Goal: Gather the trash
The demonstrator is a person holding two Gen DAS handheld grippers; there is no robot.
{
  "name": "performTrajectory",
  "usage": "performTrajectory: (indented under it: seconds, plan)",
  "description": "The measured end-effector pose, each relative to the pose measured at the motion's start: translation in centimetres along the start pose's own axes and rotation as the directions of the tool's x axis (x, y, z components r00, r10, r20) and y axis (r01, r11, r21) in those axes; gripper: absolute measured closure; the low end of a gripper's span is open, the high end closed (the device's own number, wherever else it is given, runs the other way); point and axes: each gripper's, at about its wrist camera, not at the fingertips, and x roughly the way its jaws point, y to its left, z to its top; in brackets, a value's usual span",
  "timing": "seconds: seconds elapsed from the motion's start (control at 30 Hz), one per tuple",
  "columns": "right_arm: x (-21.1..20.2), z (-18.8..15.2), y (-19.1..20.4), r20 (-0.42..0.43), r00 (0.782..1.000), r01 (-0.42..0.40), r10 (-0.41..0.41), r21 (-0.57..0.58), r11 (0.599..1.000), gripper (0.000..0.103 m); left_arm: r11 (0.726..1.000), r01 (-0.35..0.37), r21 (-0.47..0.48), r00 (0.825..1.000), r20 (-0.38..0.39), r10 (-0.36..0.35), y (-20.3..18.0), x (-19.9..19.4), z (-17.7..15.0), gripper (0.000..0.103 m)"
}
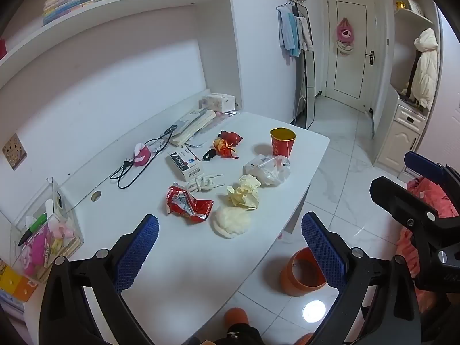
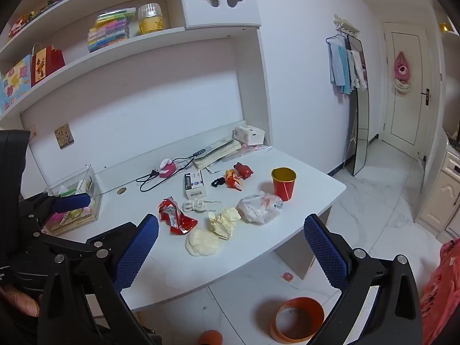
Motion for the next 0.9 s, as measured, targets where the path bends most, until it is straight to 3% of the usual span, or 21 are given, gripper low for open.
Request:
performTrajectory:
  seconds: [0.9]
  plan:
    - [-0.19, 0.45, -0.23, 0.007, 1.000, -0.002, 0.002, -0.002, 1.000, 0.005, 1.000, -0.019, -0.001, 1.000, -0.001, 0.019, 0.08, 0.06, 0.30, 0.005]
